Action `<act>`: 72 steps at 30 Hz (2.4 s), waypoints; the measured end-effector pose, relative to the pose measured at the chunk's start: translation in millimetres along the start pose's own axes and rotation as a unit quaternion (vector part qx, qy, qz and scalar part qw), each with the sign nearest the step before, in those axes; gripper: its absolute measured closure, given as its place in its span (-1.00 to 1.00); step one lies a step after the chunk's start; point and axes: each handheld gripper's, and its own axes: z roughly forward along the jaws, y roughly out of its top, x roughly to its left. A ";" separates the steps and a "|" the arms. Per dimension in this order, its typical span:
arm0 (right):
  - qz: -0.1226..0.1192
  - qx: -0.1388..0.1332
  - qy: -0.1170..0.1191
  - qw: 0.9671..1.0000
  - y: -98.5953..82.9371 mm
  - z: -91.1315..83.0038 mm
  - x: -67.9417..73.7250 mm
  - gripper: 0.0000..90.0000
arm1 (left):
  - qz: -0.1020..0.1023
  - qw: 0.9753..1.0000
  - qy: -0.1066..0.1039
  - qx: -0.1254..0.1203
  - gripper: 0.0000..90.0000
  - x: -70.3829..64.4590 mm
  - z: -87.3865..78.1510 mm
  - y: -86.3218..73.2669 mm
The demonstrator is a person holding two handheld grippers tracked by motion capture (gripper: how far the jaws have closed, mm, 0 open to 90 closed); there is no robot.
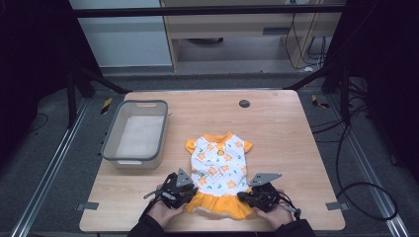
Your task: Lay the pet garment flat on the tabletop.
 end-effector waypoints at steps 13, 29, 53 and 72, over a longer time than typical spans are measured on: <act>-0.007 -0.080 -0.050 0.996 11.8 -17.6 -3.9 1.00 | -0.054 0.994 0.036 -0.085 0.78 34.6 -27.3 27.7; -0.019 -0.040 -0.054 0.998 9.1 2.4 1.3 1.00 | -0.094 0.990 0.074 -0.073 0.98 77.6 34.2 74.8; -0.023 0.004 -0.065 0.998 5.9 10.6 1.5 1.00 | -0.083 0.988 0.131 -0.014 0.99 95.4 76.6 68.9; -0.002 -0.059 -0.070 0.996 16.5 -12.7 -10.3 1.00 | -0.068 0.993 0.069 -0.075 0.94 70.9 24.4 64.6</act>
